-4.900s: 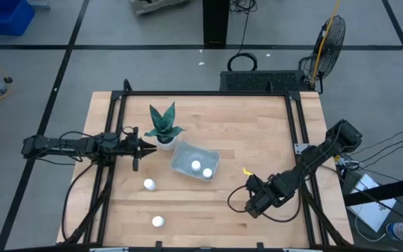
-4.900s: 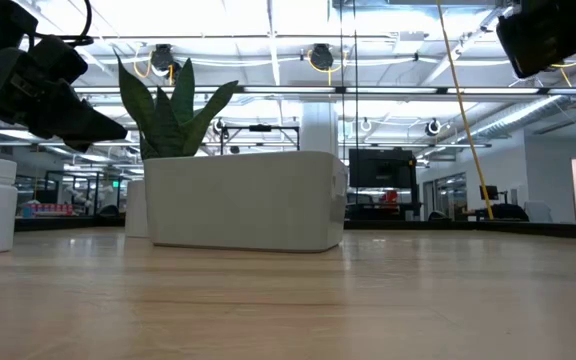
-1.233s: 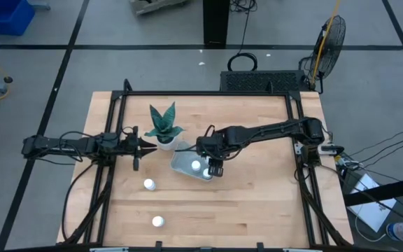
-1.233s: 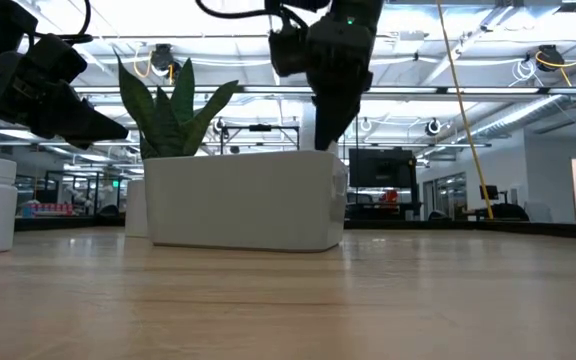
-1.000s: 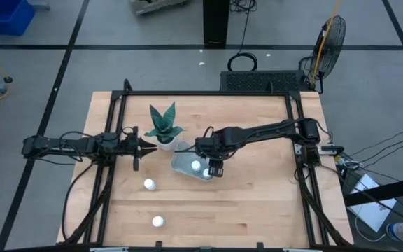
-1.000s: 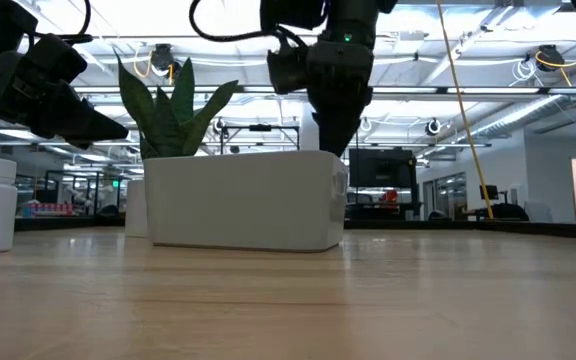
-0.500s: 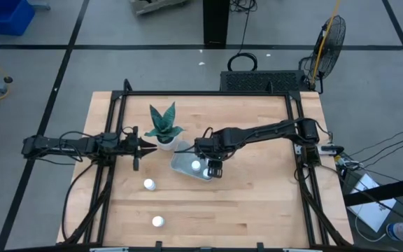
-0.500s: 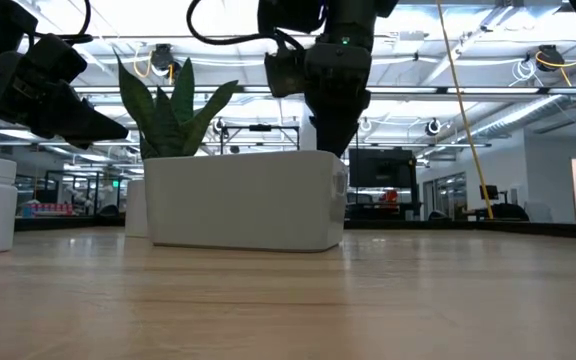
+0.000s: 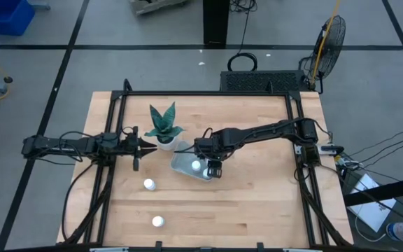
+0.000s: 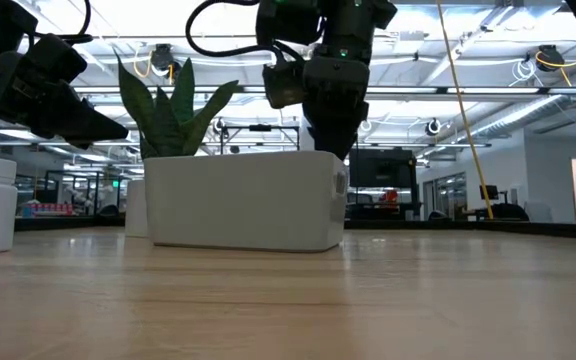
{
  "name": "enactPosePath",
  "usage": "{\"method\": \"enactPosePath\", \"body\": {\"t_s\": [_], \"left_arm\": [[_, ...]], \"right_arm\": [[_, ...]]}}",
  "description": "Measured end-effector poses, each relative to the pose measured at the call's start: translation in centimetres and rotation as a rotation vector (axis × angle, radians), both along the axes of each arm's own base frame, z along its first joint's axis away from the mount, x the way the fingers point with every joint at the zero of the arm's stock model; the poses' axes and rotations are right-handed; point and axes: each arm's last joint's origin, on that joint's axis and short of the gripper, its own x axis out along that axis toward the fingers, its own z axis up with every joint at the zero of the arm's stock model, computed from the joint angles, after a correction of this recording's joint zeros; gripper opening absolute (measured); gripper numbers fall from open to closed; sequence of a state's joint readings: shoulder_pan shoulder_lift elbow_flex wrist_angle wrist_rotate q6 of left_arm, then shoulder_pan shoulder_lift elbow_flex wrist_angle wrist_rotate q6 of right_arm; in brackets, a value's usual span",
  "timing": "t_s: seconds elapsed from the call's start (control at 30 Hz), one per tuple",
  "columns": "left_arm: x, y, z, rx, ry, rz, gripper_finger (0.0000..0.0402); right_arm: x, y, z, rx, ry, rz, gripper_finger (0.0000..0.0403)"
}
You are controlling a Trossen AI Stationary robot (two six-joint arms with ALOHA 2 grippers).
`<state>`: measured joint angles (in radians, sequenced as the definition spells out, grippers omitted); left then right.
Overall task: Pick and place pill bottles into a basket
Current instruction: Put the white pill bottle into the gray bin
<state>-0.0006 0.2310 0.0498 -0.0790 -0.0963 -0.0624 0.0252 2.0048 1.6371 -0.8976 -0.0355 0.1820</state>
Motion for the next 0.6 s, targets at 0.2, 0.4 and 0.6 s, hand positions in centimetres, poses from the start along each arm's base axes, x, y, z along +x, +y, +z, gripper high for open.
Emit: {"method": "enactPosePath", "body": {"t_s": [0.2,0.4,0.6], "left_arm": [[0.00,0.00,0.00,-0.001,0.000,0.000,0.0065],[0.00,0.00,0.00,-0.002,-0.001,0.000,0.0065],[0.00,0.00,0.00,-0.002,-0.001,0.001,0.0065]], "right_arm": [[0.15,-0.42,-0.03,0.020,-0.012,0.001,0.0141],[0.46,-0.52,-0.02,0.018,-0.044,0.002,0.0141],[0.51,-0.55,-0.01,0.019,-0.049,0.001,0.0141]]}}
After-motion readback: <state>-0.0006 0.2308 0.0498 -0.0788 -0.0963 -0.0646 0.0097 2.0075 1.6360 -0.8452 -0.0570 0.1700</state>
